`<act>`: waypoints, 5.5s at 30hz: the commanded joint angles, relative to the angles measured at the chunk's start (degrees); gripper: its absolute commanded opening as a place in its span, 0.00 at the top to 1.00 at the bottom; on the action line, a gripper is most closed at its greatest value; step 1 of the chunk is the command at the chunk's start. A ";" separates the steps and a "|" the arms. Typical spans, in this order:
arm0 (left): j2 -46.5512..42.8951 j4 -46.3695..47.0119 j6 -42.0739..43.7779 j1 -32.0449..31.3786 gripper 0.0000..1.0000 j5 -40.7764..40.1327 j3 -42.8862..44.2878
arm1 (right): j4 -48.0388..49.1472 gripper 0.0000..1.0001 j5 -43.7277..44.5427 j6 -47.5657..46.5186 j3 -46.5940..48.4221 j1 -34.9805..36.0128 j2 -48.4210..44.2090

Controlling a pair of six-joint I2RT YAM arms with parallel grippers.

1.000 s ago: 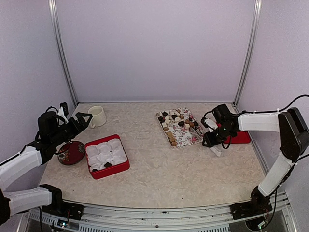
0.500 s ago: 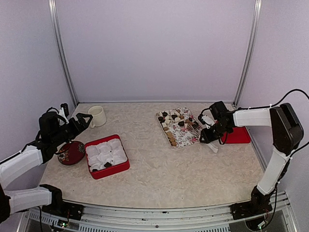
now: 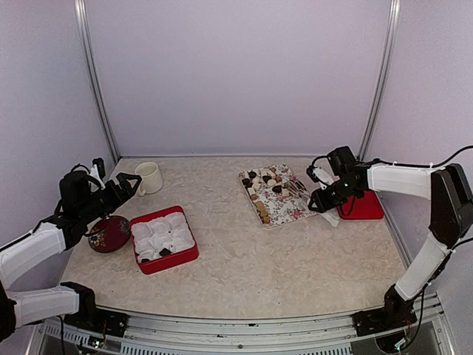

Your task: Pack the chocolate

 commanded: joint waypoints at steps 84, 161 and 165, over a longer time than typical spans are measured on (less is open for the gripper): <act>-1.72 -0.55 1.09 0.41 0.01 0.52 0.22 | -16.12 0.60 -10.38 -10.17 34.48 37.91 20.86; -0.98 0.32 0.74 0.45 0.01 0.97 0.59 | -1.36 0.63 -1.75 2.24 -5.01 11.85 -3.04; -0.61 0.50 0.62 0.41 0.01 1.14 0.67 | -1.22 0.64 -1.53 1.85 -4.42 11.72 -2.55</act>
